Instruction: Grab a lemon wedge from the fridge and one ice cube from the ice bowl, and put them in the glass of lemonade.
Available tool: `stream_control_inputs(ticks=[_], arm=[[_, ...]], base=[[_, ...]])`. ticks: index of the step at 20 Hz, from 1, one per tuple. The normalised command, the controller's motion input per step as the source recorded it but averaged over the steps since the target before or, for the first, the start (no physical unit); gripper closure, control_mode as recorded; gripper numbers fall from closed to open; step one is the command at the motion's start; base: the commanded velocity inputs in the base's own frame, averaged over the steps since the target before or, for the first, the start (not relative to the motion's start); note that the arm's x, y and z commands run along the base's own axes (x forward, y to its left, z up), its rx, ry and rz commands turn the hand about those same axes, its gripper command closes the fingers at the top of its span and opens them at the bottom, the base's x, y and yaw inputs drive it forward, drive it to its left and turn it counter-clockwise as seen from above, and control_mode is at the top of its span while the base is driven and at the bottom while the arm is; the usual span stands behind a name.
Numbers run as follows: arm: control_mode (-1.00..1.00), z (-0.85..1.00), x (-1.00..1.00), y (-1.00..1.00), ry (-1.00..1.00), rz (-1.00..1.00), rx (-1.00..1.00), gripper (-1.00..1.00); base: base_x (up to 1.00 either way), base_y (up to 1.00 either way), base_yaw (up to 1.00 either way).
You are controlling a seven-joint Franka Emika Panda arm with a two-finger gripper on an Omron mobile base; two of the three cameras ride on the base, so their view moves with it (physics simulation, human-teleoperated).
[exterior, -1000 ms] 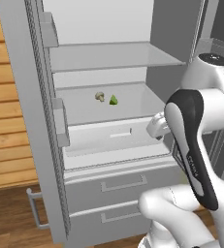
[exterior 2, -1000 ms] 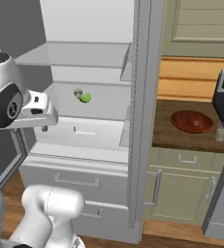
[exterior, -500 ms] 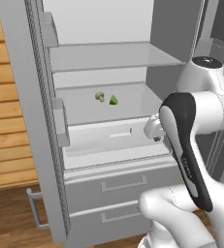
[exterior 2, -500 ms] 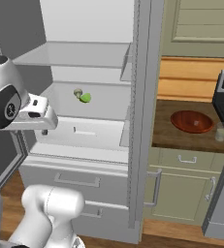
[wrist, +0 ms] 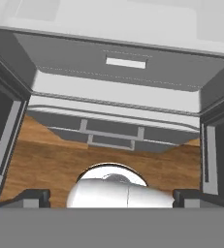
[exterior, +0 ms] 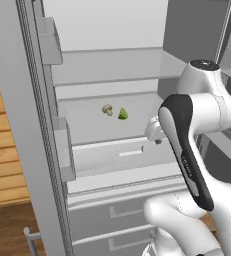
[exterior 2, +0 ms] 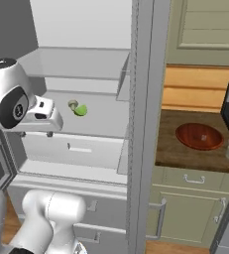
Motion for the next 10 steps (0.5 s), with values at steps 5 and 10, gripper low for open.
stream_control_inputs(ticks=[5,10], arm=[[-1.0,0.0,0.44,0.0,0.05,0.0,0.0,-1.0],[1.0,0.0,0.23,0.0,0.03,0.0,0.0,-1.0]], base=[[0.0,0.0,0.0],[0.06,0.0,0.0]])
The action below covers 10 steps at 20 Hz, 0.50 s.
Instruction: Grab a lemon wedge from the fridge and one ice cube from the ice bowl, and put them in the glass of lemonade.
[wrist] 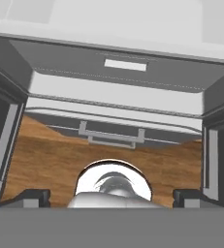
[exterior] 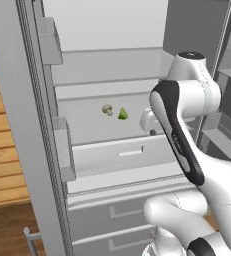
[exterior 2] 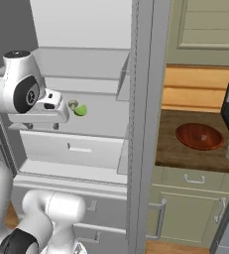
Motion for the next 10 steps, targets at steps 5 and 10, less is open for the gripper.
stream_control_inputs(ticks=[5,10], arm=[[1.0,0.0,0.0,0.0,0.0,0.0,0.0,-1.0],[1.0,0.0,0.0,0.0,0.0,0.0,0.0,-1.0]], base=[[0.69,0.05,-0.07],[0.21,0.0,0.0]])
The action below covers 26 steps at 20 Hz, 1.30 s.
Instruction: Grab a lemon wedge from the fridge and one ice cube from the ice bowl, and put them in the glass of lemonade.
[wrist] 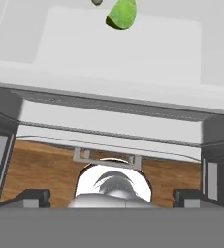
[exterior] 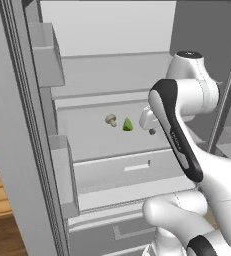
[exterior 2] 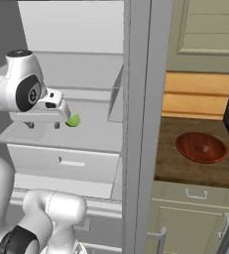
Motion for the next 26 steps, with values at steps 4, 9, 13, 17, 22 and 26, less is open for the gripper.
stream_control_inputs(ticks=[4,9,13,17,22,26], arm=[[1.0,0.0,0.0,0.0,0.0,0.0,0.0,-1.0],[1.0,0.0,0.0,0.0,0.0,0.0,0.0,-1.0],[-1.0,0.0,0.06,0.0,0.0,0.0,0.0,-1.0],[-1.0,0.0,0.03,0.0,-0.08,0.0,0.0,-1.0],[-1.0,0.08,0.0,0.0,-0.34,0.0,0.05,-1.0],[-1.0,-0.09,0.05,0.37,-0.24,-0.01,0.0,-1.0]], base=[[-0.66,0.01,0.04],[-0.2,0.0,0.02],[0.08,0.0,0.03],[0.0,0.0,0.0],[0.0,0.0,0.0],[0.0,0.0,0.0]])
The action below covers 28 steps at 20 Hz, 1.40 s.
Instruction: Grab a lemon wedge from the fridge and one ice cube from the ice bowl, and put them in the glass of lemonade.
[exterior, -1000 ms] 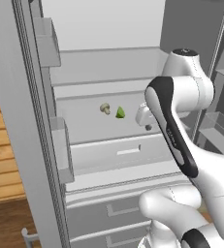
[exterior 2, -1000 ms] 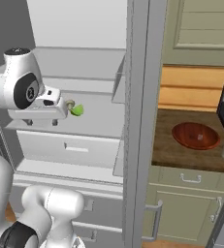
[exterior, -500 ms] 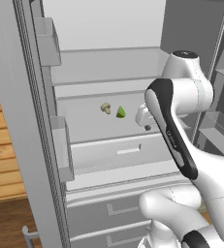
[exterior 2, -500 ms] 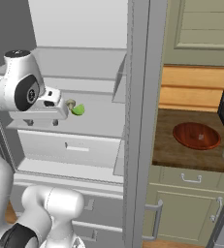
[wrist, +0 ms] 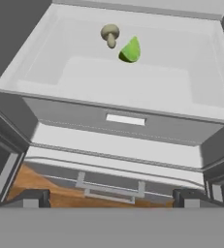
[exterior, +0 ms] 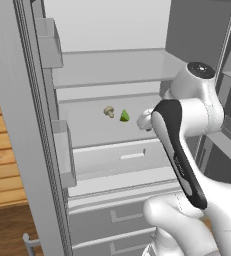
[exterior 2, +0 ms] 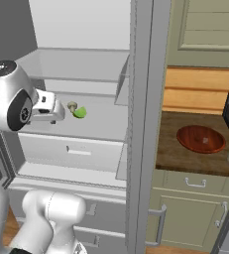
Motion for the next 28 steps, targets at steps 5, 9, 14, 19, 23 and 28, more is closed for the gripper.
stream_control_inputs(ticks=[5,9,14,19,23,28], arm=[[-1.0,-0.32,0.67,0.6,-0.14,-0.01,0.0,-1.0],[-1.0,-0.11,0.7,0.41,-0.08,-0.03,-0.02,-1.0],[-1.0,-0.03,0.77,0.01,0.0,-0.04,0.0,-1.0],[-1.0,-0.07,0.93,-0.35,0.06,0.0,0.0,-1.0],[-1.0,-0.03,0.51,-0.44,0.0,0.04,0.02,-1.0],[-1.0,-0.27,0.12,-0.3,0.0,0.06,0.0,-1.0]], base=[[0.0,0.0,0.0],[0.0,0.0,0.0],[0.0,0.0,0.0],[0.0,0.0,0.0],[0.0,0.0,0.0],[0.0,0.0,0.0]])
